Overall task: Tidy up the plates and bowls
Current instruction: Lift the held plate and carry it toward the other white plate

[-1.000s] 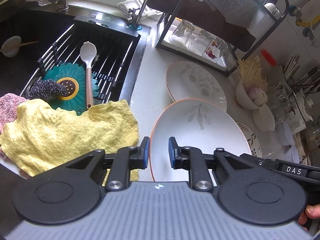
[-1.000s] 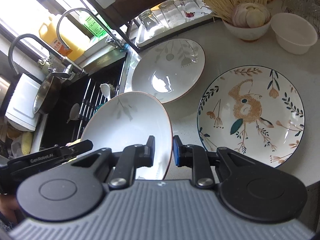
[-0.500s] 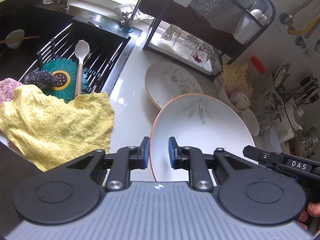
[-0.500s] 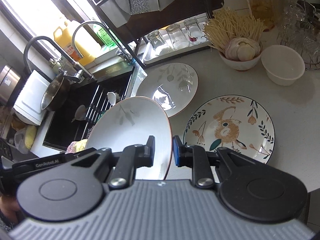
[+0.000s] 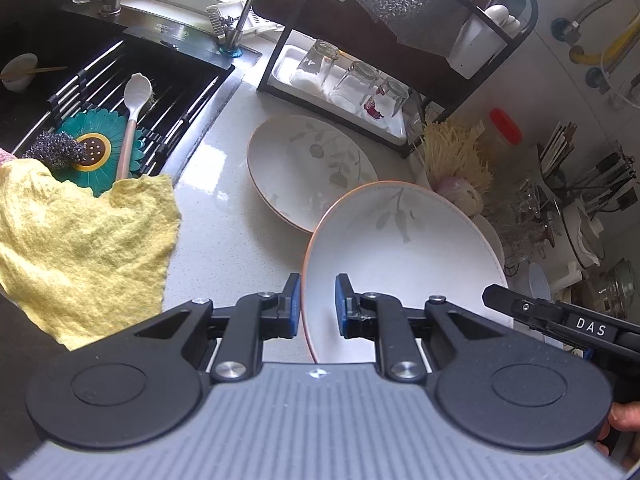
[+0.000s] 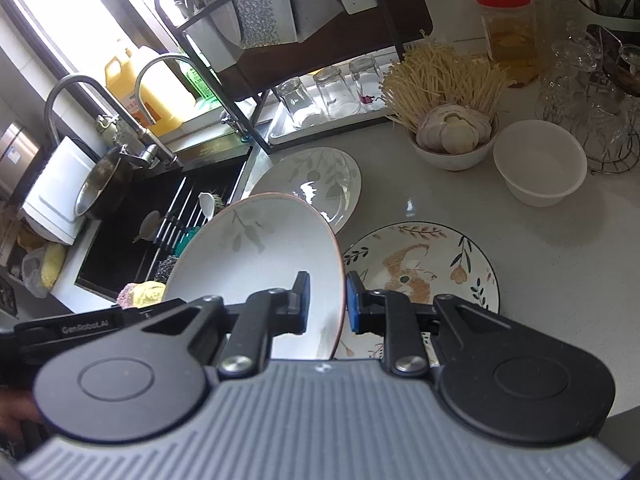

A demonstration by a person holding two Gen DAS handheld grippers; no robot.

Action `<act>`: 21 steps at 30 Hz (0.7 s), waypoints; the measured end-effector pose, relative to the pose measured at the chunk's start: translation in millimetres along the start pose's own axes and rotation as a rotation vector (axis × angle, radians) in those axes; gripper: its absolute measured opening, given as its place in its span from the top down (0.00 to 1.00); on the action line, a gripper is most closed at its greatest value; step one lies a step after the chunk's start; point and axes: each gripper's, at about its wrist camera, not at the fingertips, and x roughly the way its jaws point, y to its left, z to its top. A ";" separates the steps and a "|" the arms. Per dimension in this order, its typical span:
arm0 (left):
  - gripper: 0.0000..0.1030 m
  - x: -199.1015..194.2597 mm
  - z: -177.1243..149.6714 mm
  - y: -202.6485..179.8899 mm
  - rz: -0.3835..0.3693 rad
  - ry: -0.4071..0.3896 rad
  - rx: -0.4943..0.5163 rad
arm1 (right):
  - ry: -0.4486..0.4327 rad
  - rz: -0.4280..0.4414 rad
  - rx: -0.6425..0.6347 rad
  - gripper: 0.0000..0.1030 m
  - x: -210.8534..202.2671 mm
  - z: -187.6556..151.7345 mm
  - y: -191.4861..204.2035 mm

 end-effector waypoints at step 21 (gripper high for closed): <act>0.80 115.1 -34.3 -69.3 0.159 0.128 -0.020 | 0.100 -0.025 -0.099 0.79 48.4 9.4 -103.4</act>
